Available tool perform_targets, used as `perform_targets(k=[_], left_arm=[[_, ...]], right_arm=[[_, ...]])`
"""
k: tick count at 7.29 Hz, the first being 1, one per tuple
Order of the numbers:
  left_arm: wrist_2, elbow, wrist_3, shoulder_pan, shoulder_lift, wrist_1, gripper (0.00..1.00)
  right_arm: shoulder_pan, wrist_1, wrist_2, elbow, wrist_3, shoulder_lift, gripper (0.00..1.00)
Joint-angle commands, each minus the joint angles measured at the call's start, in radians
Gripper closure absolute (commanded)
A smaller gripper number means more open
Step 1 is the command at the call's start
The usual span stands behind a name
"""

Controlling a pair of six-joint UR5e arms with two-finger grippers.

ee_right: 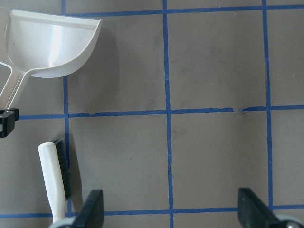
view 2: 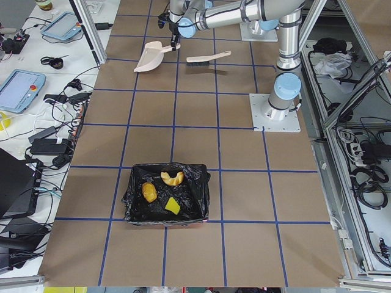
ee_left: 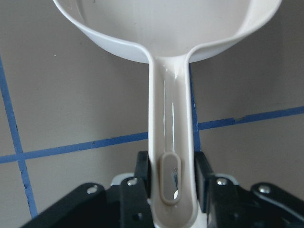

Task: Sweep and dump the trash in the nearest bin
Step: 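Carry the empty dustpan back and lower it onto the table with the left gripper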

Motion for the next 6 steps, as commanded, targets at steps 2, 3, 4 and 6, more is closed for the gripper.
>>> perform_targets(k=[2, 3, 4, 6], left_arm=[[0.005, 0.000, -0.044, -0.044, -0.018, 0.004, 1.00], [0.005, 0.002, -0.053, -0.054, -0.021, 0.006, 1.00], [0.005, 0.000, -0.053, -0.056, -0.023, 0.009, 1.00], [0.005, -0.002, -0.066, -0.062, -0.029, 0.009, 1.00]], right_arm=[[0.000, 0.000, 0.000, 0.012, 0.001, -0.005, 0.00], [0.000, 0.000, 0.000, 0.014, -0.002, -0.005, 0.00], [0.000, 0.000, 0.000, 0.012, -0.002, -0.005, 0.00], [0.000, 0.000, 0.000, 0.014, -0.004, -0.005, 0.00]])
